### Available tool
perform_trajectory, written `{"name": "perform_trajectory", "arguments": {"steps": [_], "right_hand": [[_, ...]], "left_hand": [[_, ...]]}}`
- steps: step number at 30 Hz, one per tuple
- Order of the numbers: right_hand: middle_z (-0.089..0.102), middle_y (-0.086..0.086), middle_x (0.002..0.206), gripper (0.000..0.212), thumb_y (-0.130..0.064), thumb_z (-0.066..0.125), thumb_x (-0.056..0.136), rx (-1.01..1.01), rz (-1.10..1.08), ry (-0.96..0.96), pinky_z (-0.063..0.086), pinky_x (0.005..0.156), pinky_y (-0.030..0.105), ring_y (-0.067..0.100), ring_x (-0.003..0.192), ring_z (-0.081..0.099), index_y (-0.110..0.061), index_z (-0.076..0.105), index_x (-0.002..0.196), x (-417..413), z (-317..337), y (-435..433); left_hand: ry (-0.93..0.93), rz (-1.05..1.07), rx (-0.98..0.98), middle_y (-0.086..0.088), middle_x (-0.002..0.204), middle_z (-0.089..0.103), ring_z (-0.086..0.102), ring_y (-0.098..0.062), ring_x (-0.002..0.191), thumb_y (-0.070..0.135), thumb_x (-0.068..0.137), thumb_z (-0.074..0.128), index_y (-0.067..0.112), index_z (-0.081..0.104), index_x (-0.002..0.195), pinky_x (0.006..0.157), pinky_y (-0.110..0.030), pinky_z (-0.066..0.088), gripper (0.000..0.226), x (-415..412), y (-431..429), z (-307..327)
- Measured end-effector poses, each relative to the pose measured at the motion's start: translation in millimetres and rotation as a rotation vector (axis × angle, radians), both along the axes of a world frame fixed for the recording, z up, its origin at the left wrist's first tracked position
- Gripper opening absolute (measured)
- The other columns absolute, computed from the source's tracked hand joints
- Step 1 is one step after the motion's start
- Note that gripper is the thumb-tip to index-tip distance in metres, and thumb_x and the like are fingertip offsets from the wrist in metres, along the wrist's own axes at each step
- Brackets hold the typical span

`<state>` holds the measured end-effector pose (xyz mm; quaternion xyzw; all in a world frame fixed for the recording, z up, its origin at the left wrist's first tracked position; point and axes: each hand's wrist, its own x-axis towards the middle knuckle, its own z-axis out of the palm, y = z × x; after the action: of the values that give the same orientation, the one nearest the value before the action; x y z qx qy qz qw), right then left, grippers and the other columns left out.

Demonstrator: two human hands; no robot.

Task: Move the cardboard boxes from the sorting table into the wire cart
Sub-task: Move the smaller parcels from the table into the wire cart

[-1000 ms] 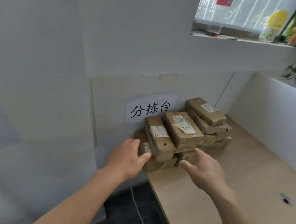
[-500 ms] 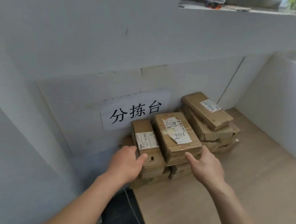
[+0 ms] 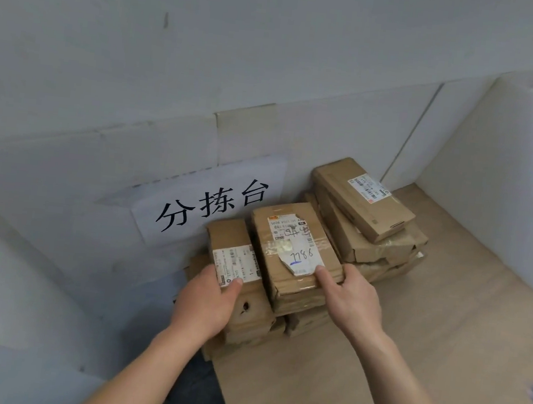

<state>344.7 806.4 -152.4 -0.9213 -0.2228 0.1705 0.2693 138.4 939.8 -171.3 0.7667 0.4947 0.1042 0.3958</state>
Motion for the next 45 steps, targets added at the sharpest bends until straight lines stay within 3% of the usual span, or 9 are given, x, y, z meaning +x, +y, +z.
{"name": "perform_trajectory", "arguments": {"steps": [5,7,12,16,24,30,36,41,45], "right_hand": [[0.068,-0.022,0.087,0.031,-0.066,0.059,0.084,0.160,0.008,0.091,0.050,0.073,0.034,0.006,0.087,0.062,-0.037,0.064,0.094,-6,-7,-1],[0.069,-0.025,0.086,0.026,-0.063,0.061,0.084,0.220,0.015,0.124,0.048,0.071,0.028,0.001,0.088,0.063,-0.040,0.068,0.093,-9,-10,-3],[0.076,-0.013,0.094,0.032,-0.049,0.072,0.084,0.427,-0.029,0.325,0.056,0.081,0.037,0.008,0.090,0.070,-0.027,0.072,0.107,-15,-17,-5],[0.073,-0.018,0.084,0.039,-0.054,0.071,0.072,0.561,-0.079,0.461,0.047,0.056,0.020,-0.005,0.069,0.065,-0.033,0.066,0.105,-24,-11,-7],[0.074,-0.009,0.095,0.039,-0.047,0.075,0.071,0.608,-0.162,0.626,0.055,0.068,0.036,0.010,0.083,0.069,-0.029,0.068,0.105,-31,-7,-17],[0.076,-0.004,0.090,0.010,-0.032,0.071,0.084,0.710,-0.204,0.769,0.050,0.069,0.036,0.016,0.083,0.067,-0.025,0.072,0.092,-45,3,-32],[0.075,0.000,0.091,0.013,-0.028,0.064,0.084,0.795,-0.129,0.823,0.049,0.082,0.045,0.020,0.082,0.066,-0.022,0.068,0.095,-70,28,-47],[0.072,0.007,0.098,0.039,-0.033,0.067,0.072,0.849,-0.110,0.821,0.048,0.073,0.039,0.021,0.083,0.062,-0.015,0.069,0.106,-104,49,-62],[0.074,0.007,0.098,0.046,-0.034,0.066,0.072,0.899,-0.093,0.785,0.048,0.069,0.035,0.017,0.080,0.065,-0.012,0.069,0.113,-136,66,-77]], "left_hand": [[-0.005,0.076,-0.187,0.006,0.110,0.068,0.062,-0.008,0.091,0.051,0.099,0.053,0.026,0.063,0.112,0.081,-0.032,0.054,0.029,-6,1,-12],[-0.093,0.128,-0.283,0.007,0.109,0.069,0.064,-0.009,0.095,0.047,0.098,0.057,0.028,0.064,0.113,0.086,-0.035,0.055,0.026,-8,0,-16],[-0.326,0.208,-0.517,0.007,0.123,0.066,0.064,-0.017,0.111,0.043,0.092,0.069,0.032,0.056,0.131,0.097,-0.048,0.054,0.042,-14,-5,-17],[-0.407,0.209,-0.524,0.011,0.122,0.063,0.066,-0.015,0.109,0.036,0.089,0.074,0.035,0.053,0.131,0.096,-0.045,0.056,0.047,-21,-11,-16],[-0.477,0.217,-0.456,0.008,0.125,0.060,0.066,-0.009,0.101,0.021,0.088,0.075,0.030,0.048,0.142,0.076,-0.028,0.058,0.062,-29,-19,-15],[-0.585,0.195,-0.460,0.007,0.127,0.061,0.066,-0.016,0.108,0.019,0.087,0.076,0.030,0.049,0.142,0.087,-0.044,0.060,0.063,-44,-22,-3],[-0.708,0.153,-0.445,0.014,0.116,0.069,0.070,-0.009,0.100,0.016,0.086,0.076,0.030,0.059,0.133,0.068,-0.027,0.058,0.052,-74,-29,12],[-0.754,0.152,-0.423,0.012,0.117,0.069,0.068,-0.018,0.108,0.028,0.076,0.078,0.037,0.064,0.120,0.086,-0.047,0.059,0.048,-107,-41,36],[-0.778,0.115,-0.379,0.006,0.125,0.066,0.064,-0.025,0.116,0.013,0.090,0.073,0.032,0.062,0.124,0.096,-0.056,0.054,0.041,-136,-53,56]]}}
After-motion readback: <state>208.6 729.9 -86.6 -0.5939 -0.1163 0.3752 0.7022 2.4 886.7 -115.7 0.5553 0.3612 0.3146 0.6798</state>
